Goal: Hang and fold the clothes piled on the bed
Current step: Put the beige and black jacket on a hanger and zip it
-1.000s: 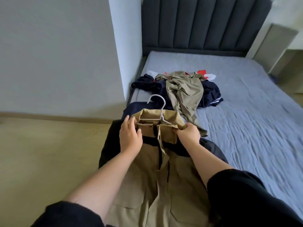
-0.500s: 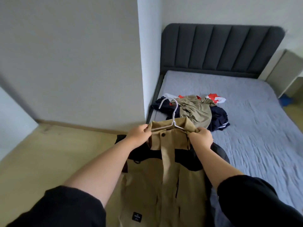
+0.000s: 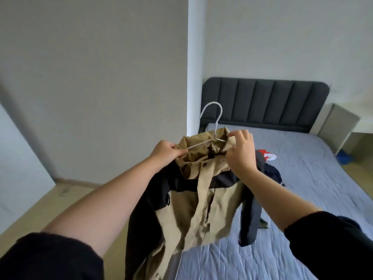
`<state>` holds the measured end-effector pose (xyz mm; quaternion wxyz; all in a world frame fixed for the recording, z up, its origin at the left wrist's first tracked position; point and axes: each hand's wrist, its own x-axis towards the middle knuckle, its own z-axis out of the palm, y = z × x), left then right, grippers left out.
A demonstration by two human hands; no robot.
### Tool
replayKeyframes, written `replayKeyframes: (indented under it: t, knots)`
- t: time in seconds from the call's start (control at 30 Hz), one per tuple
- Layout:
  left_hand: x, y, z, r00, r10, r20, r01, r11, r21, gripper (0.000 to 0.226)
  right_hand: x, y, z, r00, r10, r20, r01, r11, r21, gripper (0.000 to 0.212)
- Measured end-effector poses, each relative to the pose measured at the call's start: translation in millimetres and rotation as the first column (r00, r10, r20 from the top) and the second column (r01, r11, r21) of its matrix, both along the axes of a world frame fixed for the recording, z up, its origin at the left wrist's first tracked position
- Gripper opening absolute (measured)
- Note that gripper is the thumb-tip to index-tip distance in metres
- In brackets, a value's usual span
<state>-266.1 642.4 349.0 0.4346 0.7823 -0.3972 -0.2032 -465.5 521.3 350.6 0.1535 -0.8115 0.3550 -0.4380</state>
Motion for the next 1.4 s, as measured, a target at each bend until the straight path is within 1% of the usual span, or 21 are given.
replayKeyframes:
  t: [0.07, 0.1, 0.13, 0.2, 0.23, 0.3, 0.33, 0.4, 0.43, 0.53, 0.6, 0.63, 0.7, 0.77, 0.83, 0.9, 1.0, 1.13, 1.23, 1.33, 1.4]
  knots:
    - [0, 4, 11, 1.0, -0.008, 0.014, 0.008, 0.999, -0.032, 0.029, 5, 15, 4, 0.983, 0.119, -0.138, -0.138, 0.98, -0.144, 0.039]
    - [1, 8, 16, 1.0, -0.015, 0.026, 0.016, 0.999, -0.035, 0.03, 7, 20, 5, 0.937, 0.174, -0.303, -0.234, 0.956, -0.176, 0.038]
    - [2, 13, 21, 0.999, -0.015, 0.031, 0.016, 0.999, -0.036, 0.032, 12, 24, 7, 0.846, 0.194, -0.496, -0.321, 0.929, -0.185, 0.034]
    - [6, 25, 30, 0.999, 0.037, 0.018, -0.036, 0.998, -0.043, 0.031, 16, 24, 8, 0.681, 0.147, -0.718, -0.358, 0.922, -0.15, 0.019]
    - [10, 32, 35, 0.995, 0.096, -0.002, -0.096, 0.994, -0.056, 0.035, 18, 23, 11, 0.677, 0.153, -0.72, -0.319, 0.943, -0.099, 0.018]
    - [19, 44, 41, 0.976, 0.217, -0.031, -0.219, 0.968, -0.123, 0.041, 19, 16, 21, 0.789, 0.244, -0.564, -0.269, 0.962, 0.042, 0.015]
    - [24, 49, 43, 0.965, 0.259, -0.028, -0.261, 0.952, -0.16, 0.042, 24, 15, 28, 0.796, 0.214, -0.566, -0.212, 0.975, 0.071, 0.012]
    - [32, 58, 48, 0.949, 0.315, 0.0, -0.309, 0.93, -0.201, 0.049, 34, 18, 40, 0.706, 0.092, -0.702, -0.095, 0.995, 0.034, 0.015]
    - [34, 62, 50, 0.943, 0.332, 0.02, -0.321, 0.924, -0.208, 0.05, 39, 17, 41, 0.705, 0.098, -0.703, -0.12, 0.993, 0.019, 0.018]
    - [45, 73, 53, 0.924, 0.376, 0.067, -0.352, 0.906, -0.236, 0.038, 43, 6, 42, 0.908, 0.214, -0.361, -0.246, 0.968, -0.046, 0.035]
    - [50, 81, 56, 0.903, 0.417, 0.103, -0.381, 0.888, -0.256, 0.03, 44, -14, 41, 0.948, 0.206, -0.241, -0.239, 0.964, -0.114, 0.052]
    - [51, 85, 58, 0.888, 0.441, 0.134, -0.396, 0.879, -0.267, 0.029, 47, -20, 41, 0.927, 0.212, -0.308, -0.246, 0.966, -0.076, 0.058]
    - [50, 90, 61, 0.85, 0.486, 0.204, -0.425, 0.861, -0.279, 0.031, 59, -26, 37, 0.798, 0.26, -0.544, -0.296, 0.955, 0.021, 0.059]
    - [47, 94, 57, 0.815, 0.509, 0.278, -0.442, 0.855, -0.27, 0.033, 69, -25, 29, 0.733, 0.265, -0.626, -0.295, 0.954, 0.058, 0.04]
    - [46, 98, 51, 0.818, 0.455, 0.352, -0.422, 0.891, -0.171, 0.033, 77, -21, 21, 0.819, 0.328, -0.471, -0.283, 0.945, 0.166, 0.017]
    - [48, 109, 48, 0.877, 0.267, 0.399, -0.312, 0.949, 0.051, 0.032, 85, -14, 11, 0.88, 0.362, -0.309, -0.285, 0.92, 0.268, 0.02]
    - [57, 137, 49, 0.902, 0.094, 0.421, -0.236, 0.925, 0.298, 0.029, 102, 4, 5, 0.901, 0.393, -0.185, -0.329, 0.895, 0.301, 0.02]
    - [71, 171, 39, 0.845, 0.196, 0.498, -0.369, 0.887, 0.278, 0.016, 135, 34, 6, 0.873, 0.474, -0.116, -0.421, 0.852, 0.311, 0.016]
    - [81, 179, 38, 0.875, 0.27, 0.401, -0.346, 0.929, 0.13, 0.052, 160, 58, 2, 0.852, 0.515, -0.089, -0.467, 0.827, 0.312, 0.017]
    - [94, 180, 43, 0.936, 0.298, 0.188, -0.293, 0.955, -0.055, 0.018, 193, 86, -5, 0.83, 0.548, -0.107, -0.497, 0.812, 0.306, 0.016]
    - [109, 187, 49, 0.938, 0.344, -0.039, -0.345, 0.918, -0.196, 0.013, 224, 107, -9, 0.825, 0.55, -0.129, -0.497, 0.816, 0.295, 0.016]
